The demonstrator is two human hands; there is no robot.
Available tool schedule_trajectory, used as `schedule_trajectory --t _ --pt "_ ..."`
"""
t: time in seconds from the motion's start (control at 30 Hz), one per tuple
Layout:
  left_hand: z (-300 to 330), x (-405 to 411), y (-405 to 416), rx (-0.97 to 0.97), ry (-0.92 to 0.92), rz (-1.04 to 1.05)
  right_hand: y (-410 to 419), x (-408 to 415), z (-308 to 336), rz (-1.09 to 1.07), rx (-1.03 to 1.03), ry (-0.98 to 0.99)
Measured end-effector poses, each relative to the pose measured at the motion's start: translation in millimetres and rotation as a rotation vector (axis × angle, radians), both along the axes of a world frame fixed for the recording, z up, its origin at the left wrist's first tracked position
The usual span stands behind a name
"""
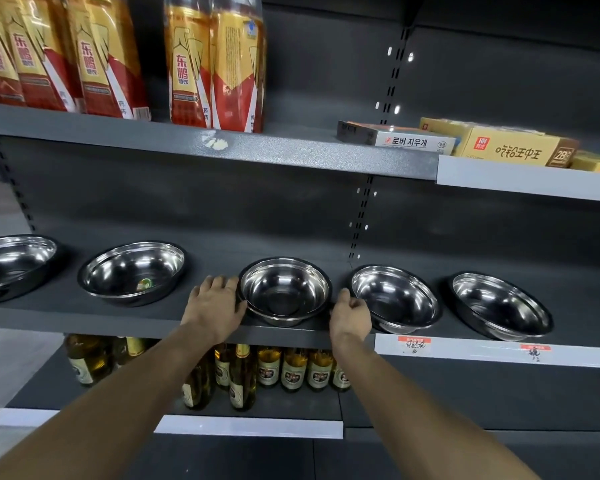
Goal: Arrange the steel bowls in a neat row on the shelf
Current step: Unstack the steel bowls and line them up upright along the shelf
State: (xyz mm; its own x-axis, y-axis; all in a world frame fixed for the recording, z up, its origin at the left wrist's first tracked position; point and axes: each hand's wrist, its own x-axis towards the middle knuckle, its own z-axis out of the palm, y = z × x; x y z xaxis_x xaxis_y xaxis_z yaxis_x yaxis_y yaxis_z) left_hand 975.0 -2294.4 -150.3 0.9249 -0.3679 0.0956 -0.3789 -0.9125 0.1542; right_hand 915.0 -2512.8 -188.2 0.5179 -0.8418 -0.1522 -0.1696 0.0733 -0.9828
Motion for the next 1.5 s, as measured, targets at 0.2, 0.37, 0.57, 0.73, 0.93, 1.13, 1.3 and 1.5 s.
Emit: schedule_trajectory --t 0.2,0.37,0.57,0.73,0.93,1.13,1.3,1.5 --pt "11 7 10 0.083 -0.033 0.016 18 23 29 0.096 -0.015 -0.161" --pt "14 19 35 0.097 -0.026 0.063 58 42 41 0.364 0.12 -0.177" --pt "7 45 74 0.067 -0.027 0.113 120 62 26 0.603 0.176 -0.099" --pt "-1 80 113 0.053 -0.042 0.082 175 92 21 0.599 0.145 -0.063" --pt "-2 121 160 0.026 -0.071 -0.046 243 124 13 0.59 0.123 0.07" --pt "-2 143 204 0.001 -0.068 -0.126 298 144 6 0.51 0.176 0.08" --pt "-8 150 232 0.02 -0.088 -0.151 317 150 3 0.351 0.131 0.079" --pt "-6 151 236 0.021 -0.11 -0.168 306 133 4 0.273 0.112 0.094"
